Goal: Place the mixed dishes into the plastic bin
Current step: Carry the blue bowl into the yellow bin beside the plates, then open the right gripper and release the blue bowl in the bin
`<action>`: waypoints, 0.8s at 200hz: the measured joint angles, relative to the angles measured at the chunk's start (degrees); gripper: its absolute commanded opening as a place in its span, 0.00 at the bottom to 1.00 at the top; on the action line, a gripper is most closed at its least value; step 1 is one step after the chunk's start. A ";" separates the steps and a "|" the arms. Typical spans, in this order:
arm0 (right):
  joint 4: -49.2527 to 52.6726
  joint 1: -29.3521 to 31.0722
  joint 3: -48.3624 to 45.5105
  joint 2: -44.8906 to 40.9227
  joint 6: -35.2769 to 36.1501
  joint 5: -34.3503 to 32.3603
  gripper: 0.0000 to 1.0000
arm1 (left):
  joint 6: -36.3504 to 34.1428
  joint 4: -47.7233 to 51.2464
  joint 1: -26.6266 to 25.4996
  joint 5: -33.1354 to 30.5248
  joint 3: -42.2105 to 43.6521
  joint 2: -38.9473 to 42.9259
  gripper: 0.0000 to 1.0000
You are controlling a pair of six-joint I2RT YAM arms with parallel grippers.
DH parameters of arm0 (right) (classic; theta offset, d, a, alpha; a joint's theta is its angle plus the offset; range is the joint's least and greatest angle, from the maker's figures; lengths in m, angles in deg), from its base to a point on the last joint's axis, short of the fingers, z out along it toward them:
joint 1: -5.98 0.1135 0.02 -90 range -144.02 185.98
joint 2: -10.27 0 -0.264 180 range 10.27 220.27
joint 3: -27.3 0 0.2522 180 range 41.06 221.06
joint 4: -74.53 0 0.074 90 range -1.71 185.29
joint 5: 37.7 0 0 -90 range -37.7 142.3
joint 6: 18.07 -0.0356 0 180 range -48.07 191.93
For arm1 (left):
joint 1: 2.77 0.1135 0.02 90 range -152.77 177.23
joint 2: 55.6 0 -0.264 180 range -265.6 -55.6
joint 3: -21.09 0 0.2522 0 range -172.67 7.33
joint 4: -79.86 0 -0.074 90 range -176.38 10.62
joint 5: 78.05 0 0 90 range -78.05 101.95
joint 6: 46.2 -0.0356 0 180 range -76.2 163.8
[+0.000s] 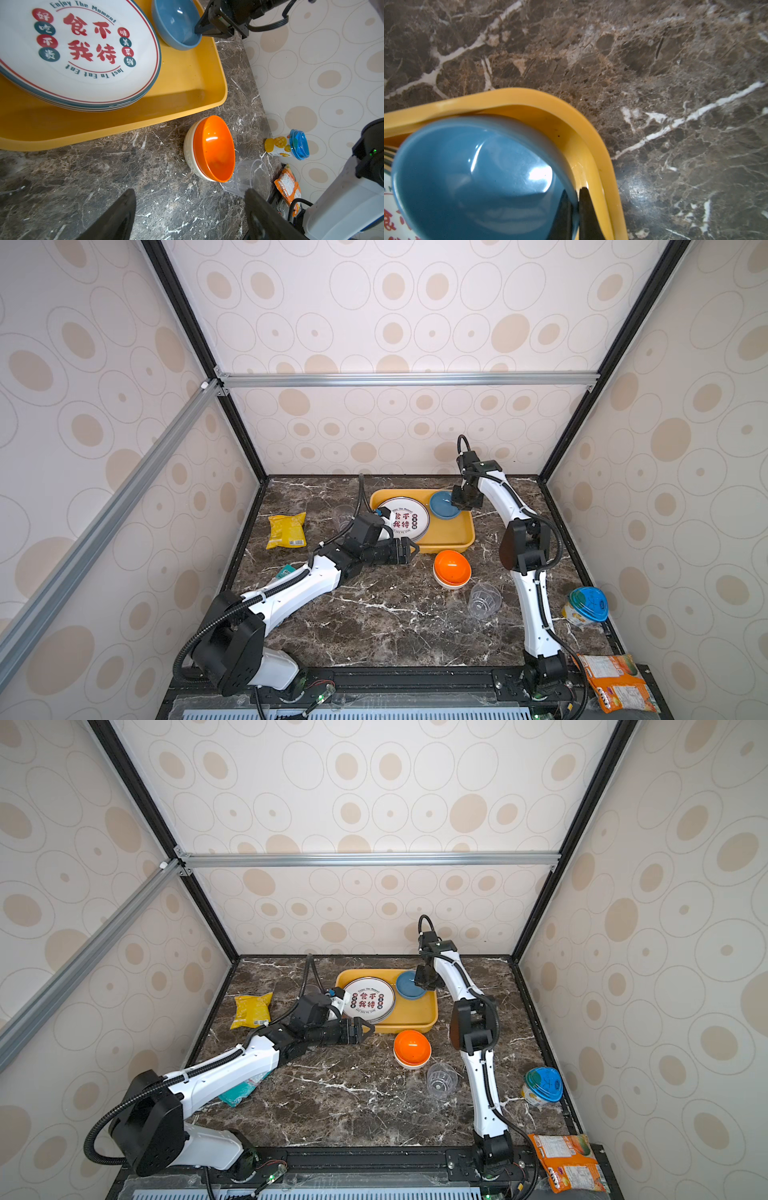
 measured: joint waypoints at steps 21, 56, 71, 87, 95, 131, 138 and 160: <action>0.00 0.00 0.00 0.22 -0.07 0.00 0.04 | 0.00 0.00 0.00 0.02 0.00 0.00 0.81; 0.11 0.00 0.00 1.03 -0.22 -0.02 0.04 | 0.00 -0.02 0.00 0.00 0.00 0.00 0.81; 0.11 0.00 0.00 1.29 -0.26 0.00 0.07 | 0.02 -0.02 0.00 0.00 0.00 0.00 0.81; 0.11 0.00 0.00 1.49 -0.42 0.02 0.15 | 0.04 -0.02 0.00 0.02 0.00 0.00 0.81; 0.04 0.00 0.00 1.53 -0.55 0.02 0.17 | 0.04 0.00 0.00 0.00 0.00 0.00 0.81; -0.55 0.07 0.00 1.57 -0.87 0.20 0.22 | 0.07 -0.02 0.00 0.02 0.00 0.00 0.81; -0.55 0.09 0.00 1.57 -0.90 0.22 0.22 | 0.09 -0.02 0.00 0.02 0.00 0.00 0.81; -0.52 0.11 0.00 1.57 -0.87 0.22 0.23 | 0.20 -0.04 0.00 0.02 0.00 0.00 0.81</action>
